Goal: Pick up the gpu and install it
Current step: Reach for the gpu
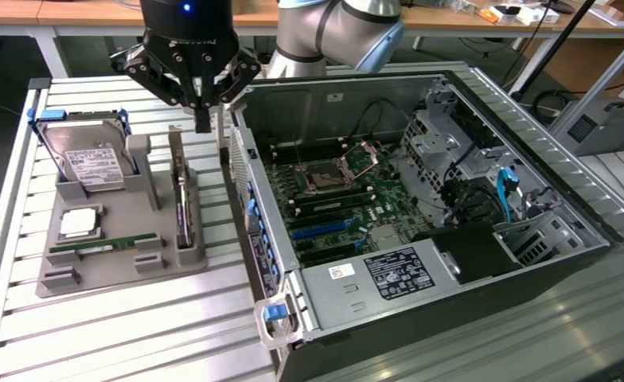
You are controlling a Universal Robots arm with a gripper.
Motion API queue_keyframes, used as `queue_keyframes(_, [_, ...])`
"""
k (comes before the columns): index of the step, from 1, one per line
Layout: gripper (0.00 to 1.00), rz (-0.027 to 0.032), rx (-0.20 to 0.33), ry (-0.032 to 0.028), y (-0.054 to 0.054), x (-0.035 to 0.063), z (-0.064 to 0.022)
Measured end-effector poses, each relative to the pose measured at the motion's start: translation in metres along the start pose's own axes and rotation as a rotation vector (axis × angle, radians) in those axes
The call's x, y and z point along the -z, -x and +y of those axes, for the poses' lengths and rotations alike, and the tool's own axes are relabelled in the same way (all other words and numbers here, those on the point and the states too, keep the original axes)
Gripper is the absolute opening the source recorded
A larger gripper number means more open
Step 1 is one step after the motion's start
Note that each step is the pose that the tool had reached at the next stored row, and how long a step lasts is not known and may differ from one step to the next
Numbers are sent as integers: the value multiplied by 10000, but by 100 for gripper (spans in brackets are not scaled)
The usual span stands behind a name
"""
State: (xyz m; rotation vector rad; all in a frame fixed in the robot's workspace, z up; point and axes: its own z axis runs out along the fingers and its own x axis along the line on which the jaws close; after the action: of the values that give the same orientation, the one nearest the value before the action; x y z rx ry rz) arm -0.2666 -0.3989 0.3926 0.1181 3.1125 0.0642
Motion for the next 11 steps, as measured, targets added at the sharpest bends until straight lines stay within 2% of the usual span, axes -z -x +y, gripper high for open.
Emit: queue_keyframes(11, [11, -1, 1, -4, -69, 1, -5])
